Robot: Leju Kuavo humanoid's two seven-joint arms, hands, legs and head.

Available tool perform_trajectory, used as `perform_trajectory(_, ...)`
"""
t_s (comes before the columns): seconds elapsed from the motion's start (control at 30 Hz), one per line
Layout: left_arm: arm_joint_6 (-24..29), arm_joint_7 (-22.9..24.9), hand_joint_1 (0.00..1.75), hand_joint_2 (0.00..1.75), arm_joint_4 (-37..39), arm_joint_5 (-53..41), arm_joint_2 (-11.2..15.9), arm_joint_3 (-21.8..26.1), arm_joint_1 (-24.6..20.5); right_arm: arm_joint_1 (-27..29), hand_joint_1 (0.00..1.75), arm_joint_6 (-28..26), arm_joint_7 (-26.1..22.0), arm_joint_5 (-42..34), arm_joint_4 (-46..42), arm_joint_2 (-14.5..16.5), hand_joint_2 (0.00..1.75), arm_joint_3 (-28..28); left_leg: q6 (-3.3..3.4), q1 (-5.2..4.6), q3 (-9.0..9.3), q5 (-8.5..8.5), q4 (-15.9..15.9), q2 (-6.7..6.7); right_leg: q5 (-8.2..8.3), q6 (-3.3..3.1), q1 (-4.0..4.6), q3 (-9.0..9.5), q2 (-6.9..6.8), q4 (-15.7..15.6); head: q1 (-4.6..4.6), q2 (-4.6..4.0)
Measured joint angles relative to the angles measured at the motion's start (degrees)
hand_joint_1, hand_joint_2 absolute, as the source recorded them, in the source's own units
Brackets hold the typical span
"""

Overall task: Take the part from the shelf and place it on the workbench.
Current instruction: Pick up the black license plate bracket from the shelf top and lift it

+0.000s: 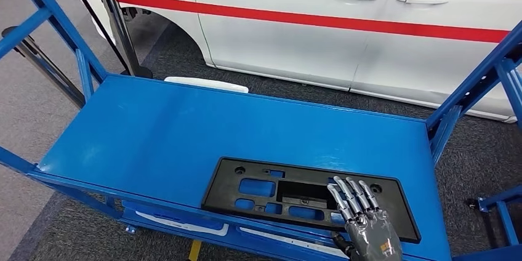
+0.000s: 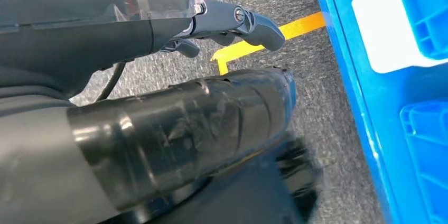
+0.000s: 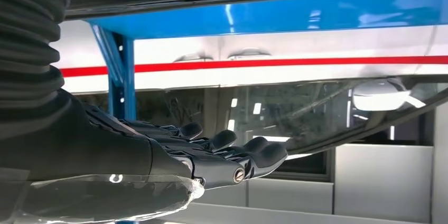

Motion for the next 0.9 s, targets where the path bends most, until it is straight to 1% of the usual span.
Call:
perform_trajectory(0.03,-0.01,-0.01,0.00,0.00,0.00,0.00,0.02,0.00,-0.07,0.00,0.00,-0.07,0.20,0.25,0.16,0.23,1.75,-0.26,0.37,-0.13,1.69,1.40,-3.71,0.02,-0.02,0.08,0.13,0.01,0.01,0.05,0.01,0.00)
perform_trajectory(0.07,-0.01,-0.01,0.00,0.00,0.00,-0.02,0.04,0.00,-0.14,0.00,0.00,-0.15,0.41,0.50,0.33,0.45,1.75,-0.55,0.67,-0.29,2.91,2.27,-6.44,0.03,0.01,0.23,0.18,-0.05,0.00,0.07,0.02,0.00)
perform_trajectory(0.1,-0.03,-0.02,0.00,0.00,0.00,-0.04,0.05,0.00,-0.18,0.01,0.00,-0.21,0.60,0.72,0.50,0.66,1.75,-0.80,0.85,-0.45,3.41,2.47,-7.76,0.03,0.05,0.46,0.18,-0.15,-0.01,0.08,0.02,0.00)
perform_trajectory(0.17,-0.07,-0.01,0.00,0.00,0.00,-0.08,0.07,0.00,-0.12,0.01,0.00,-0.23,0.98,0.92,0.91,1.07,1.75,-1.33,1.16,-0.53,3.57,2.64,-8.49,0.01,0.22,1.09,0.20,-0.20,-0.03,-0.09,0.02,0.00)
perform_trajectory(0.2,-0.11,-0.01,0.00,0.00,0.00,-0.10,0.05,0.00,-0.06,0.02,0.00,-0.19,1.13,0.89,1.10,1.21,1.75,-1.66,1.41,-0.41,3.75,2.93,-8.93,0.05,0.09,1.40,0.21,-0.17,-0.03,0.01,0.04,0.00)
perform_trajectory(0.23,-0.14,-0.01,0.00,0.00,0.00,-0.13,0.03,0.00,-0.04,-0.01,0.00,-0.09,1.24,0.80,1.31,1.31,1.75,-2.05,1.70,-0.24,3.96,3.26,-9.42,0.11,-0.52,1.67,0.23,-0.43,-0.02,0.73,0.09,0.00)
perform_trajectory(0.27,-0.16,-0.01,0.00,0.00,0.00,-0.15,0.01,0.00,-0.08,-0.04,0.00,0.05,1.31,0.67,1.55,1.38,1.75,-2.50,1.97,-0.05,4.16,3.58,-9.87,0.18,-1.77,1.93,0.23,-1.22,-0.01,2.56,0.15,0.00)
perform_trajectory(0.3,-0.21,-0.02,0.00,0.00,0.00,-0.21,-0.02,0.00,-0.13,-0.05,0.00,0.22,1.34,0.52,1.87,1.44,1.75,-2.94,2.13,0.00,4.18,3.73,-10.02,0.25,-3.52,2.15,0.04,-2.58,-0.01,5.59,0.20,0.00)
perform_trajectory(0.33,-0.25,-0.02,0.00,0.00,0.00,-0.28,-0.02,0.01,-0.17,-0.07,0.00,0.41,1.36,0.35,2.24,1.50,1.75,-3.34,2.24,0.00,4.11,3.78,-10.02,0.28,-5.36,2.39,-0.11,-4.36,0.00,9.32,0.24,0.00)
perform_trajectory(0.37,-0.30,-0.02,0.00,0.00,0.00,-0.34,-0.02,0.01,-0.16,-0.05,0.00,0.57,1.36,0.23,2.60,1.56,1.75,-3.69,2.27,-0.01,4.04,3.77,-9.95,0.29,-6.65,2.66,-0.31,-6.00,-0.02,12.73,0.22,0.00)
perform_trajectory(0.4,-0.36,-0.02,0.00,0.00,0.00,-0.41,-0.02,0.02,-0.12,-0.04,0.00,0.72,1.36,0.12,2.98,1.64,1.75,-4.03,2.26,-0.01,4.00,3.73,-9.85,0.31,-6.96,2.92,-0.54,-6.97,-0.02,14.69,0.22,0.00)
perform_trajectory(0.43,-0.40,-0.02,0.00,0.00,0.00,-0.45,-0.02,0.02,-0.09,-0.04,0.00,0.84,1.35,0.00,3.29,1.71,1.75,-4.35,2.21,0.02,3.98,3.67,-9.76,0.31,-6.22,3.15,-0.79,-6.99,-0.04,14.66,0.22,0.00)
perform_trajectory(0.47,-0.45,-0.02,0.00,0.00,0.00,-0.48,-0.02,0.02,-0.07,-0.05,0.00,0.95,1.35,-0.12,3.53,1.77,1.75,-4.64,2.08,0.11,4.00,3.55,-9.59,0.27,-4.46,3.37,-1.07,-5.81,-0.05,12.20,0.22,0.00)
perform_trajectory(0.5,-0.49,-0.02,0.00,0.00,0.00,-0.50,-0.03,0.02,-0.06,-0.09,0.00,1.10,1.33,-0.30,3.75,1.84,1.75,-4.96,1.86,0.22,4.00,3.35,-9.31,0.22,-2.49,3.57,-1.37,-3.91,-0.06,8.24,0.24,0.00)
perform_trajectory(0.53,-0.51,-0.02,0.00,0.00,0.00,-0.51,-0.02,0.02,-0.09,-0.19,0.00,1.36,1.32,-0.55,3.97,1.91,1.75,-5.21,1.53,0.23,3.92,3.10,-8.99,0.14,-1.13,3.66,-1.46,-2.14,-0.03,4.65,0.25,0.00)
perform_trajectory(0.57,-0.51,-0.02,0.00,0.00,0.00,-0.53,-0.01,0.02,-0.12,-0.29,0.00,1.67,1.31,-0.86,4.16,1.97,1.75,-5.50,1.14,0.20,3.81,2.84,-8.63,0.07,-0.24,3.49,-1.47,-0.82,0.07,1.87,0.22,0.00)
perform_trajectory(0.6,-0.51,-0.03,0.00,0.00,0.00,-0.54,0.01,0.02,-0.15,-0.39,0.00,2.05,1.30,-1.19,4.42,2.06,1.75,-5.85,0.77,0.13,3.70,2.65,-8.38,0.02,-0.11,3.22,-1.37,-0.27,0.17,0.59,0.20,0.00)
perform_trajectory(0.63,-0.50,-0.04,0.00,0.00,0.00,-0.54,0.03,0.02,-0.17,-0.51,0.00,2.43,1.29,-1.54,4.73,2.17,1.75,-6.20,0.44,0.04,3.59,2.55,-8.32,-0.02,-0.31,2.80,-1.20,-0.29,0.27,0.56,0.16,0.00)
perform_trajectory(0.7,-0.50,-0.10,0.00,0.00,0.00,-0.55,0.03,0.02,-0.20,-0.85,0.00,3.11,1.14,-2.38,5.47,2.35,1.75,-6.97,-0.17,0.15,3.57,2.37,-8.22,-0.02,-0.18,1.92,-1.15,-0.30,0.31,0.43,0.14,0.00)
perform_trajectory(0.73,-0.50,-0.14,0.00,0.00,0.00,-0.55,0.03,0.02,-0.21,-1.11,0.00,3.38,0.98,-2.88,5.91,2.44,1.75,-7.37,-0.44,0.25,3.39,1.86,-7.64,-0.01,-0.10,1.50,-1.18,-0.27,0.29,0.34,0.14,0.00)
perform_trajectory(0.77,-0.50,-0.21,0.00,0.00,0.00,-0.56,0.03,0.02,-0.24,-1.42,0.04,3.64,0.75,-3.42,6.41,2.54,1.75,-7.79,-0.69,0.34,2.77,0.72,-6.06,0.00,-0.01,1.10,-1.21,-0.28,0.23,0.23,0.14,0.00)
perform_trajectory(0.8,-0.50,-0.27,0.00,0.00,0.00,-0.56,0.03,0.02,-0.25,-1.74,0.37,3.89,0.40,-3.99,6.96,2.69,1.75,-8.25,-0.86,0.42,1.59,-1.00,-3.31,0.01,0.06,0.81,-1.22,-0.31,0.16,0.18,0.12,0.00)
perform_trajectory(0.87,-0.50,-0.36,0.00,0.00,0.00,-0.58,0.03,0.02,-0.22,-2.40,1.18,4.42,-0.42,-5.08,8.13,3.09,1.75,-9.07,-1.04,0.46,-1.92,-4.75,4.24,0.02,0.08,0.49,-1.02,-0.46,0.07,0.19,0.10,0.00)
perform_trajectory(0.9,-0.50,-0.37,0.00,0.00,0.00,-0.59,0.03,0.02,-0.19,-2.67,1.54,4.72,-0.86,-5.57,8.73,3.29,1.75,-9.42,-1.05,0.47,-3.24,-5.61,7.03,0.02,0.08,0.45,-0.90,-0.48,0.04,0.20,0.11,0.00)
